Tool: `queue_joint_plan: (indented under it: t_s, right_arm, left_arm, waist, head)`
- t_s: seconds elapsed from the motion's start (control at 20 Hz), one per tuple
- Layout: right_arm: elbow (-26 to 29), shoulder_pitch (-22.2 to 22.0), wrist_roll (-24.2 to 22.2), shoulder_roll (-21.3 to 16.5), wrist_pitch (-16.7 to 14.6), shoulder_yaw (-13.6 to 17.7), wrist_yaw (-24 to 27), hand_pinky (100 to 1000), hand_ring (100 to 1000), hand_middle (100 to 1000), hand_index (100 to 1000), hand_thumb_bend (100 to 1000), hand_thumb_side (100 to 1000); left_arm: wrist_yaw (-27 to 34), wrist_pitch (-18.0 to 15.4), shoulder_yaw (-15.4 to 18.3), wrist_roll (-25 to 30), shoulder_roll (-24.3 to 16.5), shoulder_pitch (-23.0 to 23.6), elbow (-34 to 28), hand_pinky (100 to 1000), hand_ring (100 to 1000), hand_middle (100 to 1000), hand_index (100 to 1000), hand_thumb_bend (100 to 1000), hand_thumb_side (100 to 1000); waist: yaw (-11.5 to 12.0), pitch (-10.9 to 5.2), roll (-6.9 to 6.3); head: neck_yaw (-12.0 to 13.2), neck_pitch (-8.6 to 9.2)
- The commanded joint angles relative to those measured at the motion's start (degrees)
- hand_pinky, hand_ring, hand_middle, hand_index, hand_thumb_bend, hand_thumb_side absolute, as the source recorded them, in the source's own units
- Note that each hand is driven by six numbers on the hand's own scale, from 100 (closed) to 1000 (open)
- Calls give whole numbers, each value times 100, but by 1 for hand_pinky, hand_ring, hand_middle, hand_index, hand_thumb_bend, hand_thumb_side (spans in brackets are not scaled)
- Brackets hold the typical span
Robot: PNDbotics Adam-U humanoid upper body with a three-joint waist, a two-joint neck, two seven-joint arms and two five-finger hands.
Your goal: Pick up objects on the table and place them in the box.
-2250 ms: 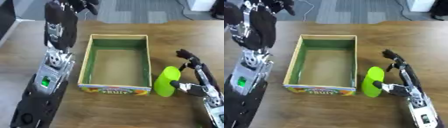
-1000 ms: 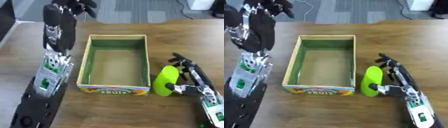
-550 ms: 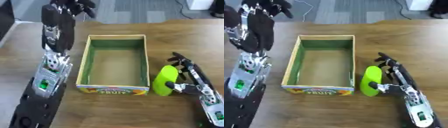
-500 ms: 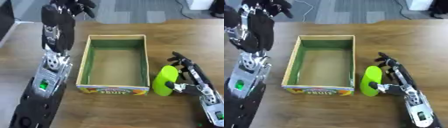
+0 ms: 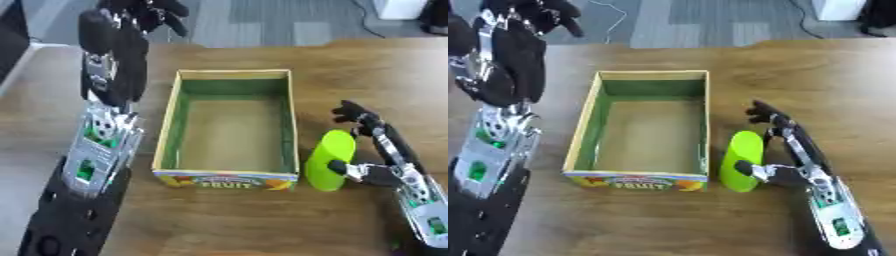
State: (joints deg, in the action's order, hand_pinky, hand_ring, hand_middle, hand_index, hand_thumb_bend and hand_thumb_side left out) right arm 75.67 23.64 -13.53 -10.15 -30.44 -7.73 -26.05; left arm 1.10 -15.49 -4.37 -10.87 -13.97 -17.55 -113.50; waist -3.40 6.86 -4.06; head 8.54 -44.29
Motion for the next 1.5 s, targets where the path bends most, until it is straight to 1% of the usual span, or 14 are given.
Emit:
queue_joint_plan:
  t_s: [0.05, 0.7, 1.25, 1.3, 1.45, 1.5]
  right_arm:
    - [24, 112, 42, -20, -41, 2, -38, 410, 799, 835, 1000, 795, 649]
    - [-49, 160, 58, 59, -62, -40, -174, 387, 779, 827, 1000, 791, 643]
    - [-129, 172, 22, 141, -77, -68, -201, 361, 769, 824, 1000, 785, 633]
    - [-143, 165, 23, 150, -77, -69, -201, 339, 756, 815, 1000, 782, 629]
    - [-204, 136, 30, 181, -77, -74, -203, 331, 750, 810, 1000, 781, 627]
    - [-227, 126, 31, 193, -77, -77, -207, 299, 725, 782, 1000, 778, 619]
  left_arm:
    - [5, -3, -18, 15, -29, -22, -109, 397, 547, 636, 731, 630, 962]
    - [21, 28, -51, 85, 0, -4, -109, 398, 547, 637, 730, 631, 964]
    - [30, 34, -45, 99, 22, -4, -109, 399, 546, 637, 729, 631, 964]
    - [30, 34, -43, 98, 24, -3, -109, 399, 546, 637, 729, 632, 964]
    - [30, 33, -38, 93, 30, 2, -109, 399, 546, 637, 729, 632, 964]
    - [29, 33, -37, 93, 31, 3, -109, 399, 546, 638, 729, 632, 964]
  waist:
    - [20, -87, 7]
    - [139, -86, -7]
    - [178, -83, -11]
    - [183, -82, -15]
    - [188, -81, -26]
    - [188, -81, -30]
  head:
    - [-71, 18]
    - [-130, 18]
    - [-153, 18]
    - [-154, 18]
    - [-157, 18]
    - [-159, 18]
